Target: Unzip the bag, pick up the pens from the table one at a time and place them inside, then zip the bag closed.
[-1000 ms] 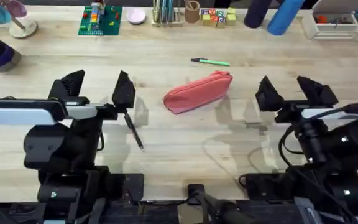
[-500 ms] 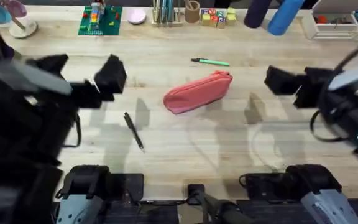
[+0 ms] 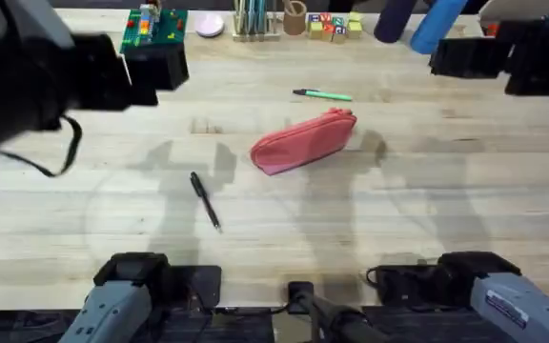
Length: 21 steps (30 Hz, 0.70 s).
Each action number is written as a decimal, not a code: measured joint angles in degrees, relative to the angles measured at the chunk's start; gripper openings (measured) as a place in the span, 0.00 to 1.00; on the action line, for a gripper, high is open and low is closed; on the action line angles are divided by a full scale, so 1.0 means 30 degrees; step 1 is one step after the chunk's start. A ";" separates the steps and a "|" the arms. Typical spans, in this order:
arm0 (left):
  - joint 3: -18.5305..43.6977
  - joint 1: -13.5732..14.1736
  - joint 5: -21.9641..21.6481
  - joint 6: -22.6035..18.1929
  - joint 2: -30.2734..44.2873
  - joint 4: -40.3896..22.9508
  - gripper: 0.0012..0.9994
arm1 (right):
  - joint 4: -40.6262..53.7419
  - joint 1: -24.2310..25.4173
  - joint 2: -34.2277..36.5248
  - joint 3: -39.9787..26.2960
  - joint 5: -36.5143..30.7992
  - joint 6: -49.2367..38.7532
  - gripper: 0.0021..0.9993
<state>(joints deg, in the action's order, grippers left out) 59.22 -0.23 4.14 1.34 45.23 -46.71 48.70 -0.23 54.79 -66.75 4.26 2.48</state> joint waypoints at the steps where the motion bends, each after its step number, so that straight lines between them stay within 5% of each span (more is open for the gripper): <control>1: 0.0634 0.0000 0.0112 0.0007 0.0517 -0.0502 0.99 | 0.0385 0.0000 0.0294 -0.0383 0.0018 0.0000 1.00; 8: 0.3296 0.0000 0.0401 0.0000 0.3074 -0.2656 0.99 | 0.1073 0.0000 0.1070 -0.1251 0.0216 0.0000 1.00; 21: 0.3453 0.0000 0.1194 -0.0007 0.3797 -0.2807 0.99 | 0.1088 0.0000 0.1070 -0.1280 0.0397 0.0000 1.00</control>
<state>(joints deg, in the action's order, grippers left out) 69.58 -0.23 7.73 1.32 56.62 -55.13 51.96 -0.23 58.00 -70.59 5.45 2.48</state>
